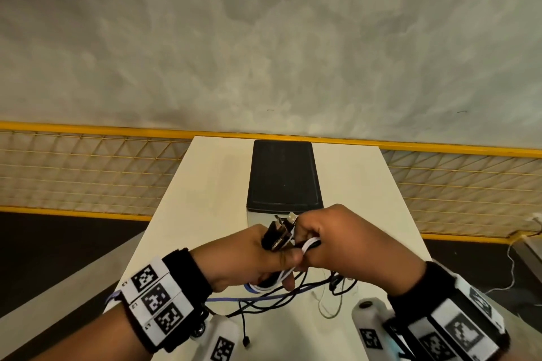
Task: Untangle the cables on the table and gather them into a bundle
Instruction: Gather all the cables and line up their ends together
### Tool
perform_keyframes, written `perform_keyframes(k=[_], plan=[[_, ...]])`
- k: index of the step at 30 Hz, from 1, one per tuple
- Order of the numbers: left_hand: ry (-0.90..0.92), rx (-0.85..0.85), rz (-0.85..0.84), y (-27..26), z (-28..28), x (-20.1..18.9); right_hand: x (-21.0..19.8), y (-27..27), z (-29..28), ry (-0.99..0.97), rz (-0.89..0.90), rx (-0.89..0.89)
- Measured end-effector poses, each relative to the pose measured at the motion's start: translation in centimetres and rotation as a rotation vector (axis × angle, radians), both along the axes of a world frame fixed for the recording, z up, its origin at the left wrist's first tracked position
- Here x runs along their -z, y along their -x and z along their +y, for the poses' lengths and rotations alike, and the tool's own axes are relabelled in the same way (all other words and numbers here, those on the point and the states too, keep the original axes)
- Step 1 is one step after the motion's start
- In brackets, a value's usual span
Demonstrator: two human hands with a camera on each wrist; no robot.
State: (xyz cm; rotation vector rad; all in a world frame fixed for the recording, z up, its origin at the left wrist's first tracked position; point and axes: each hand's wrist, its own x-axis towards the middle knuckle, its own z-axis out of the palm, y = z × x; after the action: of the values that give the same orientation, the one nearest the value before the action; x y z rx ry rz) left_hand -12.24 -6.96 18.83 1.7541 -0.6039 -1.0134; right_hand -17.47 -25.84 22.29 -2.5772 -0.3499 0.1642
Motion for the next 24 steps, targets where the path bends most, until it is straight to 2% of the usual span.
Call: perform_keyframes(k=[5,9,10,13,15,18,20,24], plan=[[-0.089,0.014,-0.192,0.0,-0.3,0.2,0.7,-0.8,0.4,0.011,0.012,-0.001],[-0.159,0.021,-0.345,-0.3,-0.4,0.7,0.8,-1.0,0.1,-0.055,0.058,-0.011],[-0.126,0.019,-0.323,-0.2,-0.5,0.9,0.7,-1.0,0.0,-0.076,0.075,-0.016],[0.072,-0.024,-0.067,0.4,-0.7,1.7,0.9,-1.2,-0.7,-0.165,0.136,-0.038],[0.124,-0.076,0.030,0.9,-1.1,2.0,1.4,-1.4,-1.3,-0.284,0.191,-0.048],[0.107,-0.169,-0.012,0.9,-1.7,1.7,2.7,-1.4,-2.4,-0.605,0.311,0.015],[0.186,-0.235,-0.024,0.6,-1.7,1.2,3.7,-1.1,-2.4,-0.732,0.361,0.074],[0.222,-0.413,-0.049,-0.7,-1.4,0.9,5.9,-0.3,-1.3,-0.931,0.261,0.149]])
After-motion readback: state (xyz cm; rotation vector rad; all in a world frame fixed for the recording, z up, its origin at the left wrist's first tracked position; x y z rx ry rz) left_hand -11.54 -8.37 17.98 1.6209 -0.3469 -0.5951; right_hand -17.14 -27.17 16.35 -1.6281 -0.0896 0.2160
